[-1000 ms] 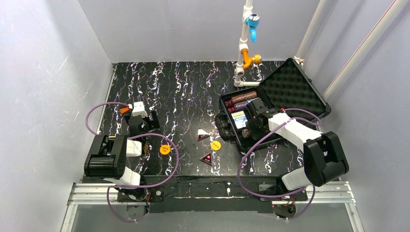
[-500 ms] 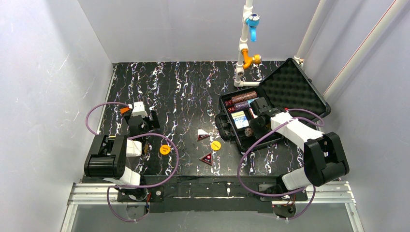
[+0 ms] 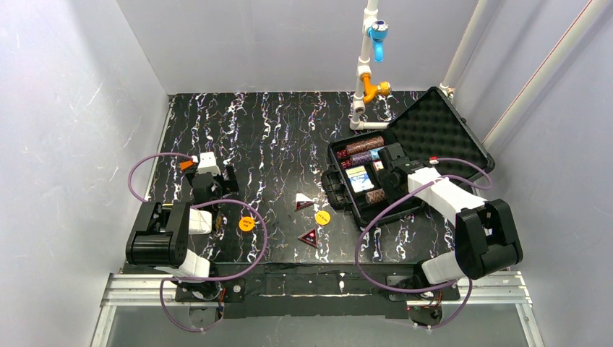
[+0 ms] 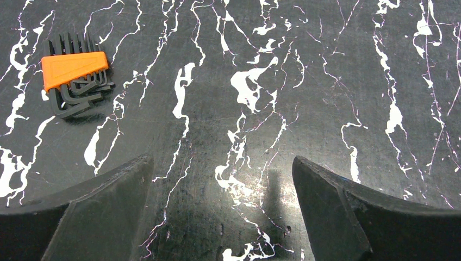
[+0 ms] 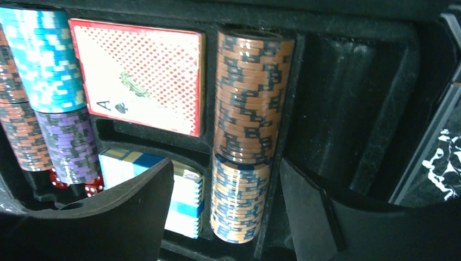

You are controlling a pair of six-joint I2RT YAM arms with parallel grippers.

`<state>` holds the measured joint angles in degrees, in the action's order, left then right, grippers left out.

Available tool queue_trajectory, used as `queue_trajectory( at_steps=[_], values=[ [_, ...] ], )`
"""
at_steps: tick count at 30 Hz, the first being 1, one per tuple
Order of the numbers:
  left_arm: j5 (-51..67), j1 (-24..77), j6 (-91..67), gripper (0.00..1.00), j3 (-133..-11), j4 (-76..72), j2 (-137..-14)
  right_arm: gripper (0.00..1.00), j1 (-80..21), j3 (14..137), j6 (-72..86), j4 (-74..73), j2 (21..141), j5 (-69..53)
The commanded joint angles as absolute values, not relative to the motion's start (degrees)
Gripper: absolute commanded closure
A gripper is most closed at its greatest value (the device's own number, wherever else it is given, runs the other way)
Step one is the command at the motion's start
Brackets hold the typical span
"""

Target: Pack up texas hold em set

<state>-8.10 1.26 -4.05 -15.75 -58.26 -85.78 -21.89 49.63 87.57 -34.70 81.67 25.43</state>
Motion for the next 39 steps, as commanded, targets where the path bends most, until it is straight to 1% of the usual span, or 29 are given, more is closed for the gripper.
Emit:
queue_trajectory(
  at_steps=[1,7,12,18,25,39],
  values=[
    [-9.3,1.5,-3.4,0.02,-16.3,-58.7,-84.8,0.18,-21.7,50.3,86.2,-32.6,79.4,28.5],
    [-9.3,1.5,-3.4,0.02,-16.3,-58.7,-84.8,0.12,-21.6,51.4,83.2,-32.6,78.3,28.0],
    [-9.3,1.5,-3.4,0.02,-16.3,-58.7,-84.8,0.02,-21.7,56.3,76.1,-35.8,79.1,31.0],
    [-9.4,1.5,-3.4,0.02,-16.3,-58.7,-84.8,0.02,-21.7,58.6,68.3,-35.5,78.1,29.5],
    [-9.3,1.5,-3.3,0.02,-16.3,-58.7,-84.8,0.02,-22.5,56.7,55.2,-27.6,76.5,21.0],
    [-9.3,1.5,-3.3,0.02,-16.3,-58.7,-84.8,0.02,-33.3,55.9,34.6,-17.9,74.6,12.5]
  ],
)
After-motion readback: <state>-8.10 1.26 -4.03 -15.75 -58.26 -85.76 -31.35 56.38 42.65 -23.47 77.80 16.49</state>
